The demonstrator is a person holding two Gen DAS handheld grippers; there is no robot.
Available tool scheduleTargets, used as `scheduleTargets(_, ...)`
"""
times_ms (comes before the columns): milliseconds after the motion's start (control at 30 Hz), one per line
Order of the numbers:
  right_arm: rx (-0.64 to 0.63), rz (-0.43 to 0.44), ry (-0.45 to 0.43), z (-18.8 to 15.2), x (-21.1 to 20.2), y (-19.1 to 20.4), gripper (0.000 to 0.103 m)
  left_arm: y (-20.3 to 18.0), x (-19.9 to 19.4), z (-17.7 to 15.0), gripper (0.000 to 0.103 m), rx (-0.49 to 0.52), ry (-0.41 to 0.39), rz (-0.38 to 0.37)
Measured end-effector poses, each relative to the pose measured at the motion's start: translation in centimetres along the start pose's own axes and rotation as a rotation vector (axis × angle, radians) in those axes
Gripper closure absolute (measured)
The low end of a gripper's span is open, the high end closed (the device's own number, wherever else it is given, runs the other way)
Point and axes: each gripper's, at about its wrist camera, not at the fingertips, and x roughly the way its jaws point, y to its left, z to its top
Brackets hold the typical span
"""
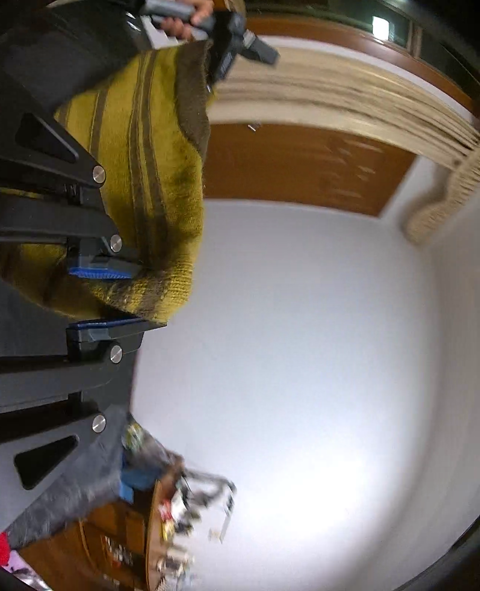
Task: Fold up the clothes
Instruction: 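Lift the sweater with both grippers and shake it open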
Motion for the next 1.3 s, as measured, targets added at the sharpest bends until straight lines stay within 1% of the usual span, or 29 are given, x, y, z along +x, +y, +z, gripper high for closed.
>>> scheduleTargets(100,-0.006,-0.091,-0.117,1.7,-2.7,-0.4,0.086,-1.0,-2.7,0.0,0.09,-0.035,-0.082,-0.051)
scheduleTargets(200,-0.006,-0.157,-0.247,4.1,-5.5,-0.1,0.086,-2.1,-6.5,-0.1,0.09,-0.055,-0.197,-0.124)
scheduleTargets(367,-0.041,-0.27,-0.444,8.1,-9.4,1.9,0.086,-4.6,-12.7,-0.7,0.09,-0.02,-0.383,-0.202)
scheduleTargets(433,-0.059,-0.309,-0.511,9.3,-11.3,2.7,0.086,-5.8,-15.4,-1.1,0.09,0.005,-0.456,-0.22)
scheduleTargets(633,-0.107,-0.402,-0.66,11.3,-16.5,4.6,0.086,-8.3,-22.9,-2.8,0.09,0.077,-0.67,-0.254)
scheduleTargets(700,-0.125,-0.434,-0.705,11.8,-18.2,5.1,0.086,-9.3,-25.4,-3.5,0.09,0.119,-0.762,-0.253)
scheduleTargets(767,-0.145,-0.468,-0.747,12.1,-19.6,5.5,0.086,-10.0,-27.3,-4.0,0.09,0.149,-0.829,-0.245)
scheduleTargets(800,-0.156,-0.487,-0.768,12.3,-20.0,5.7,0.086,-10.3,-28.0,-4.1,0.09,0.163,-0.85,-0.245)
scheduleTargets(867,-0.18,-0.521,-0.797,12.5,-20.9,6.5,0.086,-11.1,-28.9,-4.2,0.09,0.194,-0.869,-0.244)
scheduleTargets(900,-0.189,-0.533,-0.8,12.5,-21.3,6.8,0.086,-11.2,-28.8,-4.3,0.09,0.204,-0.865,-0.239)
scheduleTargets(967,-0.207,-0.557,-0.807,12.6,-22.1,7.4,0.086,-11.0,-28.3,-3.8,0.09,0.212,-0.833,-0.225)
scheduleTargets(1033,-0.215,-0.558,-0.775,12.5,-21.8,7.5,0.086,-10.6,-27.5,-3.1,0.09,0.21,-0.788,-0.21)
scheduleTargets(1067,-0.219,-0.555,-0.747,12.3,-21.2,7.5,0.086,-10.1,-26.8,-2.8,0.09,0.206,-0.76,-0.195)
scheduleTargets(1133,-0.228,-0.541,-0.669,11.6,-19.1,7.4,0.085,-9.3,-24.2,-2.0,0.09,0.202,-0.714,-0.139)
scheduleTargets(1200,-0.225,-0.516,-0.571,10.7,-16.4,7.0,0.085,-8.1,-20.8,-1.1,0.09,0.197,-0.656,-0.066)
scheduleTargets(1300,-0.219,-0.488,-0.42,8.7,-11.3,6.1,0.086,-5.9,-15.2,0.2,0.09,0.171,-0.551,0.012)
